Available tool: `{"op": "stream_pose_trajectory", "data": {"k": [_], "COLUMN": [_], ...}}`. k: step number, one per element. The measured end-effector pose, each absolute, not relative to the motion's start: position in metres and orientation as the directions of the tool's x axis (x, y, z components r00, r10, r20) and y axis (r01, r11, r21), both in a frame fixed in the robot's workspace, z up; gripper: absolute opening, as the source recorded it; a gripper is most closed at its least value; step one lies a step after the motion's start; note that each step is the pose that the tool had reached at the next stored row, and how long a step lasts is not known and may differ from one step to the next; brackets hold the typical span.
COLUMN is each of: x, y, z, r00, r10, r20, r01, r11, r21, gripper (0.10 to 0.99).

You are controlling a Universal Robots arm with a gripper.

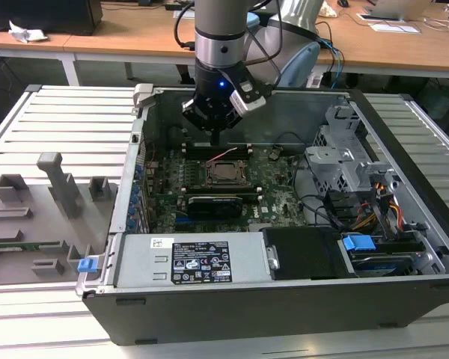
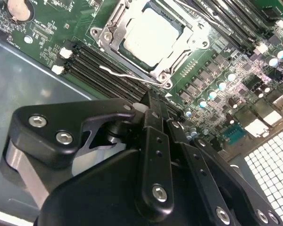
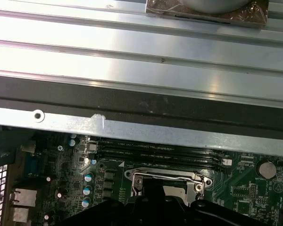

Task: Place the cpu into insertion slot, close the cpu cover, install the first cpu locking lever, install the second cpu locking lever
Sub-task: 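Install the first cpu locking lever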

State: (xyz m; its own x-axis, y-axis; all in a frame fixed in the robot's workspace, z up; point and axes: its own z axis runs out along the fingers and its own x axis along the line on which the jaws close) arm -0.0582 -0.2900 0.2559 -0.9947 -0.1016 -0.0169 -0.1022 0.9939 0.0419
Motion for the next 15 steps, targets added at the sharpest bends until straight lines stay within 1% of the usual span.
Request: {"op": "stream_pose_trajectory", "data": {"k": [5, 8, 10, 15], "x": [-0.0581, -0.0572, -0.0571, -0.0548], "y": [-0.29, -0.2902, -0.2903, -0.2902], "z": [0.2543, 0.252, 0.249, 0.2461], "r00": [-0.995, -0.996, -0.999, -0.999], "r10": [-0.1, -0.084, -0.039, -0.03], "r20": [-0.022, -0.025, -0.025, -0.025], "r01": [-0.101, -0.086, -0.041, -0.032], "r11": [0.994, 0.994, 0.997, 0.996], "r21": [0.043, 0.069, 0.072, 0.082], "gripper": [0.106, 0.106, 0.106, 0.106]}}
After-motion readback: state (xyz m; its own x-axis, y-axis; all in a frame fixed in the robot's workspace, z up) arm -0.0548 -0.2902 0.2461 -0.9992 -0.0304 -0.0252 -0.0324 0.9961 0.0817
